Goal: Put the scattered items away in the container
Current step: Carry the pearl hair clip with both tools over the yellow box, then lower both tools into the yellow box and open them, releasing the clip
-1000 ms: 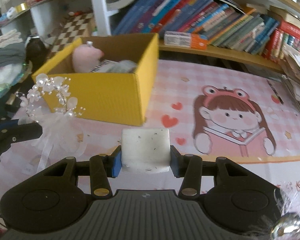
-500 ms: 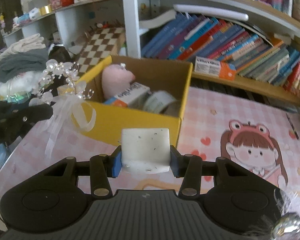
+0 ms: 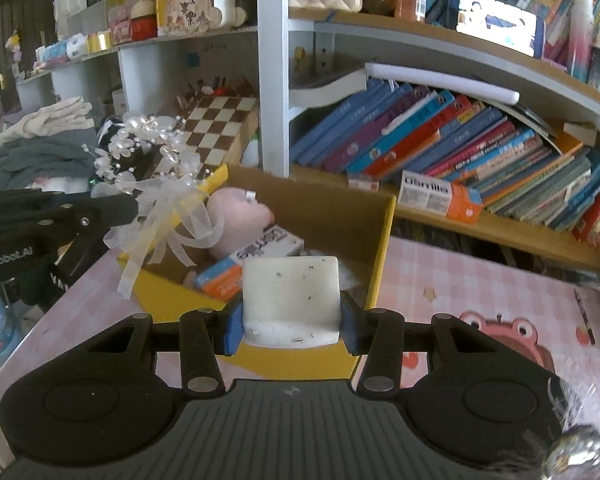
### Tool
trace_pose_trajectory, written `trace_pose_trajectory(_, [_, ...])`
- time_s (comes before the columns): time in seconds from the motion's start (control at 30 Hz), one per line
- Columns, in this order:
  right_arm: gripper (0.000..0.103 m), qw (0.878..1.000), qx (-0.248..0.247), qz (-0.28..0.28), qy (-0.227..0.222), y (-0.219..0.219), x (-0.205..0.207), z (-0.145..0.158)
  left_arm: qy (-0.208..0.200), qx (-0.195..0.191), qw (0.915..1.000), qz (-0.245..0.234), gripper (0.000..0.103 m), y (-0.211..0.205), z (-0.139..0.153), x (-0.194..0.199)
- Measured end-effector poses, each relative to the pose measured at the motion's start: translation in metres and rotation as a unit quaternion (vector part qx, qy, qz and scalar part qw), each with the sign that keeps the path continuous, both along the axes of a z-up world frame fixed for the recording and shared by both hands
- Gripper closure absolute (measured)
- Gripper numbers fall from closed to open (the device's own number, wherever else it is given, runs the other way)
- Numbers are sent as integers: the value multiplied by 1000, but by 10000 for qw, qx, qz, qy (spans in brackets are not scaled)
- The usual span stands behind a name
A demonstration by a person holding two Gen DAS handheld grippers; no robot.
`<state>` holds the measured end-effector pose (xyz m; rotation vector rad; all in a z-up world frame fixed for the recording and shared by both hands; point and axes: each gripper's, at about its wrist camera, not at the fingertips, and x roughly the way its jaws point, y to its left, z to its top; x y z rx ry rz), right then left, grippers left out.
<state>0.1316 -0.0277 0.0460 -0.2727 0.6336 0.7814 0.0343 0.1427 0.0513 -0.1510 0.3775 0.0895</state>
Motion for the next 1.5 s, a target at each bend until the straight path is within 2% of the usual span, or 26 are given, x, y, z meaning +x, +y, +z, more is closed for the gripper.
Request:
trace_pose_trajectory(0.6, [59, 9997, -224, 47, 75, 27, 45, -13, 559, 57, 9984, -31, 92, 12, -29, 46])
trace_pose_trajectory(1.5, [59, 9967, -674, 317, 307, 70, 86, -47, 1058, -67, 9944, 46, 92, 26, -54, 74])
